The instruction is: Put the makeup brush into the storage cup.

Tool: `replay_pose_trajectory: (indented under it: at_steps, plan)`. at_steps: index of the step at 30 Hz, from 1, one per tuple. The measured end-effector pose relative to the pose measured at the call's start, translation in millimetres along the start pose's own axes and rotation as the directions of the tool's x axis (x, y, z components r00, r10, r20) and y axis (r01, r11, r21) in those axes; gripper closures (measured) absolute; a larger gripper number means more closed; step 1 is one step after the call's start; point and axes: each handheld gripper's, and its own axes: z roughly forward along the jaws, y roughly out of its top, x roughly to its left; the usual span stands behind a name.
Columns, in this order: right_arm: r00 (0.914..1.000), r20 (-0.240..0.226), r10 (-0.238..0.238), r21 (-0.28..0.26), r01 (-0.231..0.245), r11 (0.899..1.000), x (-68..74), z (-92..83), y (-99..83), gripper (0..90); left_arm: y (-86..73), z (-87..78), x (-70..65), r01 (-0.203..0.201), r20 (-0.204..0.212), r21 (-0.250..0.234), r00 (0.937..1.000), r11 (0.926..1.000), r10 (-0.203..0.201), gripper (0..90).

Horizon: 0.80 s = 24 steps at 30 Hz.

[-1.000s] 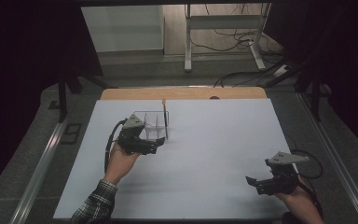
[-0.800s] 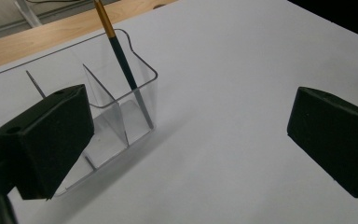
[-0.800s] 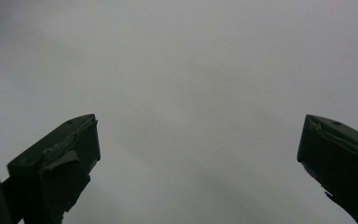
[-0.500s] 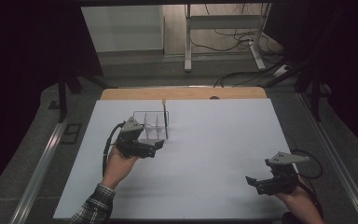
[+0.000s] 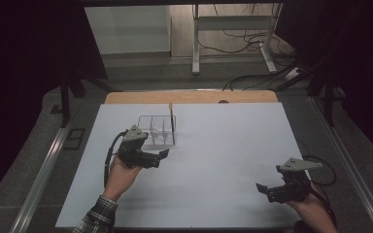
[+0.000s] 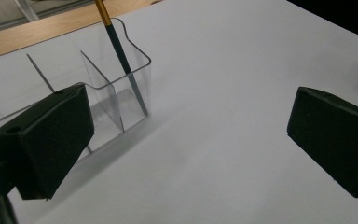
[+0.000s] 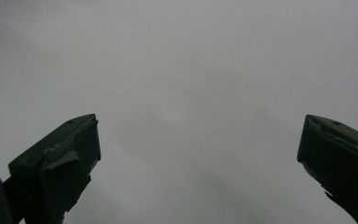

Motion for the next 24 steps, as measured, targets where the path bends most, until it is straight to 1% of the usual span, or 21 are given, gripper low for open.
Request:
replay_pose_trajectory:
  at_steps: [10,24]
  plan:
    - [1.0,0.001,0.001,-0.001,-0.001,1.0,-0.1,-0.2,0.1,0.0,-5.6,-7.2,-1.5,0.008,-0.005,0.001,1.0,1.0,-0.008,0.7]
    - [0.9999,0.001,0.011,-0.011,-0.011,1.0,-1.0,-0.9,0.3,0.0,-14.6,-17.1,-4.7,0.016,0.002,0.001,0.9999,0.9999,-0.016,0.2]
